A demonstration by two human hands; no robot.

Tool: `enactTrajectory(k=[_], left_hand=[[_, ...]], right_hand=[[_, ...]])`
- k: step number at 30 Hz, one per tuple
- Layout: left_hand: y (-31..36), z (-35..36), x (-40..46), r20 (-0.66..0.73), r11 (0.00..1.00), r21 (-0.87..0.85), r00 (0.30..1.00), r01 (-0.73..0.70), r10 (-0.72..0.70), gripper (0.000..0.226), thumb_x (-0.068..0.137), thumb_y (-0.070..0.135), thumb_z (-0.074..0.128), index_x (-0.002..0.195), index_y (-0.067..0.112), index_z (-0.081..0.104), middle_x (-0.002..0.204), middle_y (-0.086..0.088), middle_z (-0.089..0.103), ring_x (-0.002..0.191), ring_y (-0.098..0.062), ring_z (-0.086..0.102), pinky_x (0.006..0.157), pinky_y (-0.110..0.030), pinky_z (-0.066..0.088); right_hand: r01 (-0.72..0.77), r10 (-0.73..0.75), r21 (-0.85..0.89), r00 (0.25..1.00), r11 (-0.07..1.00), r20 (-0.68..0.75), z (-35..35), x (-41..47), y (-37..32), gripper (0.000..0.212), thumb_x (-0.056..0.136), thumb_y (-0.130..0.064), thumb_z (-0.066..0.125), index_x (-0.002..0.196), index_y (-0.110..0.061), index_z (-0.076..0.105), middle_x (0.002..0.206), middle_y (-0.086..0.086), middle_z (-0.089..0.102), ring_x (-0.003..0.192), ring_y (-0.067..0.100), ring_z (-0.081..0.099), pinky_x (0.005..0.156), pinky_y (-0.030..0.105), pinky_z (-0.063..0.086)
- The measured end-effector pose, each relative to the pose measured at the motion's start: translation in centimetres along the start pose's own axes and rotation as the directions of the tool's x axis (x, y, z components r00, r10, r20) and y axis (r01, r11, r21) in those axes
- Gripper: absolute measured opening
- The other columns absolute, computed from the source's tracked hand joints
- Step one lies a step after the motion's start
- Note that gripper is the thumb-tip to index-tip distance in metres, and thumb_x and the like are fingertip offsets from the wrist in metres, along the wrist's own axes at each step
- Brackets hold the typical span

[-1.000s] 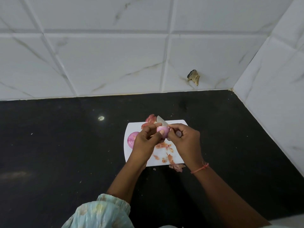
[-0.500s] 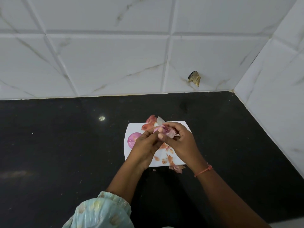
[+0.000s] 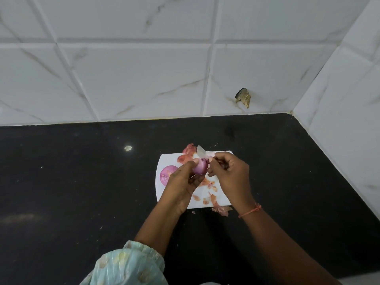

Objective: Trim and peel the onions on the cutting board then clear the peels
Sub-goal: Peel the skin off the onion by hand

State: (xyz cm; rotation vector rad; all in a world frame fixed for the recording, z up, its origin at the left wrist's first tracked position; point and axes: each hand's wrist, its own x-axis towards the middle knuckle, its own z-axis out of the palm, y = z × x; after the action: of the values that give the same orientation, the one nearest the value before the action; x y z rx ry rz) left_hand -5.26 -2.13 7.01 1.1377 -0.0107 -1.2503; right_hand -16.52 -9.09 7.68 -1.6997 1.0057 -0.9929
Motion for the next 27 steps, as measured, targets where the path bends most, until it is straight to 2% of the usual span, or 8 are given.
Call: enactTrajectory(k=[4, 7, 12, 14, 16, 18, 23, 27], left_hand=[[0.6, 0.0, -0.2, 0.046, 0.995, -0.099, 0.999, 0.025, -0.020, 0.029, 0.099, 0.018, 0.054, 0.114, -0.004, 0.066, 0.103, -0.021, 0.075, 0.087, -0.023, 0.074, 0.072, -0.026, 0.062], [0.9, 0.1, -0.5, 0.060, 0.985, -0.167, 0.998, 0.043, -0.034, 0.030, 0.101, 0.013, 0.049, 0.120, -0.007, 0.060, 0.109, -0.025, 0.073, 0.091, -0.030, 0.075, 0.079, -0.032, 0.063], [0.9, 0.1, -0.4, 0.041, 0.986, -0.159, 0.998, 0.048, -0.042, 0.028, 0.102, 0.015, 0.052, 0.120, -0.005, 0.061, 0.113, -0.026, 0.071, 0.098, -0.032, 0.073, 0.086, -0.035, 0.061], [0.8, 0.1, -0.5, 0.042, 0.994, -0.106, 0.999, 0.034, -0.030, 0.022, 0.100, 0.012, 0.057, 0.114, -0.002, 0.065, 0.109, -0.022, 0.074, 0.098, -0.029, 0.074, 0.086, -0.034, 0.061], [0.7, 0.0, -0.4, 0.067, 0.999, -0.045, 0.998, -0.012, 0.015, 0.021, 0.098, 0.015, 0.062, 0.113, 0.002, 0.069, 0.108, -0.015, 0.076, 0.100, -0.023, 0.074, 0.091, -0.033, 0.060], [0.6, -0.2, -0.5, 0.098, 0.998, -0.029, 0.994, -0.054, 0.057, 0.025, 0.097, 0.017, 0.063, 0.116, 0.003, 0.070, 0.107, -0.011, 0.077, 0.100, -0.020, 0.074, 0.092, -0.030, 0.059], [0.7, -0.6, -0.3, 0.136, 0.995, -0.060, 0.987, -0.075, 0.083, 0.048, 0.079, 0.021, 0.072, 0.122, 0.002, 0.068, 0.116, -0.014, 0.074, 0.105, -0.022, 0.073, 0.087, -0.030, 0.060], [0.6, -0.8, -0.3, 0.145, 0.991, -0.091, 0.983, -0.101, 0.114, 0.047, 0.076, 0.015, 0.072, 0.121, 0.001, 0.068, 0.113, -0.013, 0.075, 0.100, -0.021, 0.074, 0.081, -0.026, 0.061]], right_hand=[[-0.269, 0.262, 0.326, 0.963, 0.906, 0.066, -0.1, 0.3, -0.4, 0.016, 0.090, 0.001, 0.062, 0.104, -0.005, 0.066, 0.084, 0.014, 0.072, 0.066, 0.021, 0.071, 0.063, 0.033, 0.060], [-0.286, 0.280, 0.296, 0.958, 0.911, 0.063, -0.2, 0.5, 0.1, 0.025, 0.091, 0.003, 0.055, 0.105, -0.015, 0.065, 0.099, 0.007, 0.069, 0.071, 0.019, 0.071, 0.058, 0.031, 0.057], [-0.242, 0.243, -0.033, 0.969, 0.970, 0.037, -0.4, 0.9, 2.0, 0.016, 0.097, -0.012, 0.056, 0.103, -0.021, 0.067, 0.110, 0.002, 0.068, 0.078, 0.012, 0.070, 0.057, 0.018, 0.054], [-0.217, 0.230, -0.119, 0.968, 0.969, 0.099, -0.3, 0.9, 2.4, 0.016, 0.097, -0.023, 0.058, 0.111, -0.024, 0.066, 0.117, -0.001, 0.066, 0.096, 0.014, 0.067, 0.073, 0.022, 0.057], [-0.145, 0.175, -0.201, 0.975, 0.969, 0.138, -0.1, 0.6, 2.1, 0.027, 0.096, -0.032, 0.059, 0.121, -0.024, 0.065, 0.124, -0.007, 0.064, 0.111, 0.009, 0.060, 0.094, 0.028, 0.052], [-0.055, 0.085, -0.195, 0.985, 0.979, 0.148, 0.0, 0.2, 1.3, 0.035, 0.093, -0.038, 0.062, 0.124, -0.024, 0.065, 0.123, -0.013, 0.065, 0.113, 0.002, 0.057, 0.097, 0.025, 0.048], [0.078, -0.053, -0.154, 0.986, 0.985, 0.158, 0.0, -0.3, 0.0, 0.029, 0.087, -0.036, 0.070, 0.115, -0.024, 0.072, 0.105, -0.015, 0.072, 0.096, 0.000, 0.067, 0.086, 0.031, 0.058], [0.148, -0.127, -0.160, 0.983, 0.976, 0.130, -0.1, -0.5, -0.3, 0.033, 0.086, -0.031, 0.073, 0.115, -0.018, 0.072, 0.105, -0.007, 0.074, 0.094, 0.000, 0.069, 0.088, 0.032, 0.058]])
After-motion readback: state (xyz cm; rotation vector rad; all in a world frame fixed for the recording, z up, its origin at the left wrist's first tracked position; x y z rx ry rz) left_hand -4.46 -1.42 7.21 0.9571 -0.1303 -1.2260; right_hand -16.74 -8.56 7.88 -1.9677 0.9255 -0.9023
